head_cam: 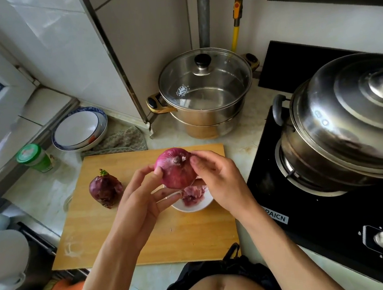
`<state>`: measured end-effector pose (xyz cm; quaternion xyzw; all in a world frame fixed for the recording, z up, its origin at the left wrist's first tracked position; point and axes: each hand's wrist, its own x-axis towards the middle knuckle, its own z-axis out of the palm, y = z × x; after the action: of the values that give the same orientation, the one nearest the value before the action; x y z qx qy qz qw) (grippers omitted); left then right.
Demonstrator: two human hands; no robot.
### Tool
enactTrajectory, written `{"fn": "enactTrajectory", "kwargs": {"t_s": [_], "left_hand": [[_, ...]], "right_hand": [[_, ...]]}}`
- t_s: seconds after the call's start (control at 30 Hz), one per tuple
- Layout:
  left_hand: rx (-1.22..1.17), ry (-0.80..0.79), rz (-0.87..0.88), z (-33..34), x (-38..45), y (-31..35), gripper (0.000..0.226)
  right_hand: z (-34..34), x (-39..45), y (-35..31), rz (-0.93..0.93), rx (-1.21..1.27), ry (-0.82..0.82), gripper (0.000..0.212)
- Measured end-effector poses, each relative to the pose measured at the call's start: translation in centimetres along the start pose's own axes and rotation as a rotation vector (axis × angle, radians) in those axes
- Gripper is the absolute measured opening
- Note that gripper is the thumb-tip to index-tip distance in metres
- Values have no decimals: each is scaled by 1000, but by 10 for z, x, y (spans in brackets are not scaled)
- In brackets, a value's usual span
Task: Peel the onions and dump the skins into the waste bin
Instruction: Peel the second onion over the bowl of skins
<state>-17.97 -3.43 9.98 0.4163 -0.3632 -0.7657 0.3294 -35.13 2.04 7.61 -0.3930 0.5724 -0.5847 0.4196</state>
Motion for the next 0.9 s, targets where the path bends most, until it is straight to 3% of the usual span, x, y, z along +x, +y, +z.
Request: {"fn": "enactTrajectory", "kwargs": {"t_s": [0.07,0.23,0.4,0.57,0.77,0.9], "left_hand": [[-5,-33,9,-3,-2,2,86],[51,-47,40,-1,-5,3,86],[101,-67,77,13,-10,1,43],[30,-66,44,20,-12,3,38],[9,-65,25,17,-2,8,37],[3,-44,-26,22,0,9,47]], "right_hand": [[0,1,-2,-8,3,4,29],[0,1,-7,84,55,-44,35],[0,-4,-4,54,15,-54,36],[-5,-12,-10,42,64,-164,31],[-7,-8,-15,-84,-66,-49,33],[-7,-6,-13,-356,-287,34,47]]}}
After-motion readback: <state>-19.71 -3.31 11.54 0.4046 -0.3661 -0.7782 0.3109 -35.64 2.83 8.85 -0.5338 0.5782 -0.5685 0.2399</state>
